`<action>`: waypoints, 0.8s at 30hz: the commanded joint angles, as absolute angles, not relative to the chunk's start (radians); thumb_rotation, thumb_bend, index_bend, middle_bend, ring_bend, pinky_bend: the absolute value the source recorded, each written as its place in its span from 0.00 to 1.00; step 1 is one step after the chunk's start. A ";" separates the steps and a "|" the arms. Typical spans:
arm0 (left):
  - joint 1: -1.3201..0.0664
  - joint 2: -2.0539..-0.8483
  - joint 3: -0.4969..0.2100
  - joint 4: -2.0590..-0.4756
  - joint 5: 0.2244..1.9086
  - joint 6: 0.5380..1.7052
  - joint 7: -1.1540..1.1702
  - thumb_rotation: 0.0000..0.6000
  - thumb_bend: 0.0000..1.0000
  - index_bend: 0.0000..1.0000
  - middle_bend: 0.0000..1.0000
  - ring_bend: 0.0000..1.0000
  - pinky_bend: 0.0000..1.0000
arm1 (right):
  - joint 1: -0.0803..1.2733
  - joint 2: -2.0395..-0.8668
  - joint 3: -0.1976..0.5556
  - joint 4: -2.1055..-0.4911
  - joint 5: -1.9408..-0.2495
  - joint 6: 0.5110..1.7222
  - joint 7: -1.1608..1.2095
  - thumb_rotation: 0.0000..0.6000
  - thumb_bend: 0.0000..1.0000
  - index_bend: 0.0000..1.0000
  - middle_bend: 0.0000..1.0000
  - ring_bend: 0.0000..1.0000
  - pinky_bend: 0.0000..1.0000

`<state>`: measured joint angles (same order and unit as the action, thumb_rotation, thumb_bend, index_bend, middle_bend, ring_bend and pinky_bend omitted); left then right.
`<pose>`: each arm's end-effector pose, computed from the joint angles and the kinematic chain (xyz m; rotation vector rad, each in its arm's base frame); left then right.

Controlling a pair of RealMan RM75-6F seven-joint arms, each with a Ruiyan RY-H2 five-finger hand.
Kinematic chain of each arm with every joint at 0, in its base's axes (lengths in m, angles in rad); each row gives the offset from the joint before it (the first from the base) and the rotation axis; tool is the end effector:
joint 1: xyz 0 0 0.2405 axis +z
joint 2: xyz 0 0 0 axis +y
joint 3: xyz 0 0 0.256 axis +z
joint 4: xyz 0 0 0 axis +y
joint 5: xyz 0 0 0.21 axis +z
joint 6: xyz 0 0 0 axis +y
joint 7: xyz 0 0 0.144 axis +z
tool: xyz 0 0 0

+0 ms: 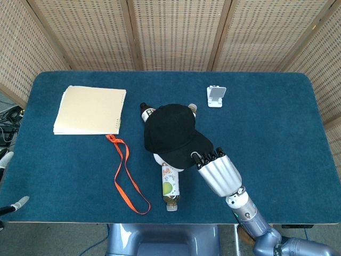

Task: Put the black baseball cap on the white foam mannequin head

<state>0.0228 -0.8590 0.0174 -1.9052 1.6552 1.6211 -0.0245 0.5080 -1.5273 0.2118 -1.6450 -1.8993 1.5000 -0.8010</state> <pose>-0.2620 0.1341 0.2129 -1.3892 -0.9078 -0.9958 -0.0891 -0.2537 0.0664 1.5631 0.0949 1.2785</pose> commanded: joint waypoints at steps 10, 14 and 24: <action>0.022 -0.859 0.019 -1.905 1.657 1.620 -0.026 1.00 0.00 0.00 0.00 0.00 0.00 | 0.505 -1.527 0.203 -1.629 -1.924 1.495 -0.823 1.00 0.48 0.96 1.00 1.00 1.00; 0.022 -0.859 0.018 -1.905 1.655 1.620 -0.025 1.00 0.00 0.00 0.00 0.00 0.00 | 0.503 -1.527 0.202 -1.628 -1.926 1.493 -0.826 1.00 0.43 0.93 1.00 1.00 1.00; 0.023 -0.858 0.018 -1.905 1.657 1.621 -0.028 1.00 0.00 0.00 0.00 0.00 0.00 | 0.502 -1.526 0.203 -1.628 -1.938 1.492 -0.827 1.00 0.17 0.67 1.00 1.00 1.00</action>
